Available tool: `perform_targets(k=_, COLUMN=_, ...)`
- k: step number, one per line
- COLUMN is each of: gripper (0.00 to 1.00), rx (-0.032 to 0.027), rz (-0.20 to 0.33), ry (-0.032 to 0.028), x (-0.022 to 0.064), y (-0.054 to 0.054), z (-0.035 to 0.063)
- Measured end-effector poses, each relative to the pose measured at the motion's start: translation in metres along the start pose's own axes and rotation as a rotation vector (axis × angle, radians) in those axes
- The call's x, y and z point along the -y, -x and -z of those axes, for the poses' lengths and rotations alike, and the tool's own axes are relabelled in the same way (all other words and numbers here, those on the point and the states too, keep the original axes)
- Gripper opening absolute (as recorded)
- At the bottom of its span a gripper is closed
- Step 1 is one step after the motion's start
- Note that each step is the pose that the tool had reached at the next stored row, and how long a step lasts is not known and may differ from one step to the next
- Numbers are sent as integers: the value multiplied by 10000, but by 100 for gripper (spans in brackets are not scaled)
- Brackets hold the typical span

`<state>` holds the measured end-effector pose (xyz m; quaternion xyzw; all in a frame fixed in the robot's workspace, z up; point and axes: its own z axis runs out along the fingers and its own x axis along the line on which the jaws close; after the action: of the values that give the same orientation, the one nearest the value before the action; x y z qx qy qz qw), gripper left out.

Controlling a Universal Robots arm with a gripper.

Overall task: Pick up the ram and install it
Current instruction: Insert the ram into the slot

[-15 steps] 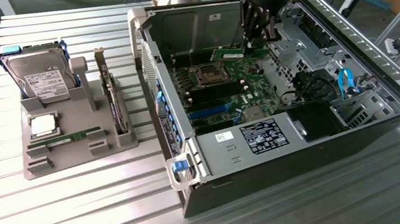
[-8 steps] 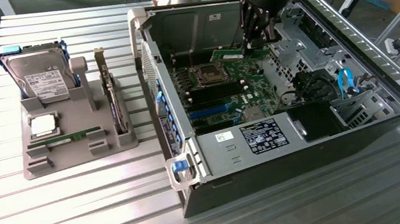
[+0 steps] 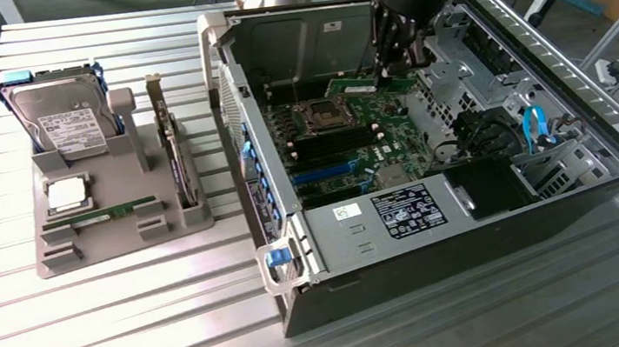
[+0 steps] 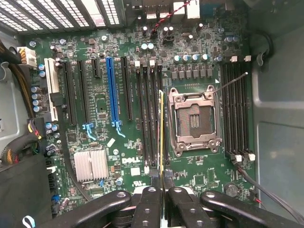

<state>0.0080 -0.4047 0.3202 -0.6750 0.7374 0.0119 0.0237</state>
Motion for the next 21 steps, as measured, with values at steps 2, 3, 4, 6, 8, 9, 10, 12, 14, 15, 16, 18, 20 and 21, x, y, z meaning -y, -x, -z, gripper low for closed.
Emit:
perform_targets(k=2, gripper=13, rx=-1, rz=-1, ry=0, x=0, y=0, z=-7)
perform_targets(k=3, gripper=13, rx=0, rz=-1, ry=0, x=-1, y=-1, z=-13)
perform_targets(k=4, gripper=13, rx=0, rz=-1, ry=0, x=-1, y=-1, z=-17)
perform_targets(k=6, gripper=13, rx=0, rz=0, ry=0, x=-1, y=-1, z=-23)
perform_targets(k=8, gripper=13, rx=0, rz=-1, ry=0, x=-2, y=-2, z=-30)
perform_targets(k=9, gripper=13, rx=0, rz=0, ry=0, x=-2, y=-2, z=-33)
perform_targets(k=10, gripper=13, rx=0, rz=-1, ry=0, x=-2, y=-2, z=-36)
perform_targets(k=12, gripper=13, rx=-1, rz=0, ry=0, x=-3, y=-2, z=-43)
perform_targets(k=14, gripper=13, rx=0, rz=-1, ry=0, x=-4, y=-3, z=-50)
perform_targets(k=15, gripper=13, rx=0, rz=0, ry=0, x=-4, y=-3, z=-53)
perform_targets(k=16, gripper=13, rx=0, rz=0, ry=0, x=-4, y=-3, z=-56)
perform_targets(k=18, gripper=13, rx=0, rz=-1, ry=0, x=-5, y=-4, z=-63)
perform_targets(k=20, gripper=13, rx=0, rz=0, ry=0, x=-5, y=-4, z=-72)
perform_targets(k=21, gripper=13, rx=-1, rz=0, ry=0, x=-5, y=-4, z=-76)
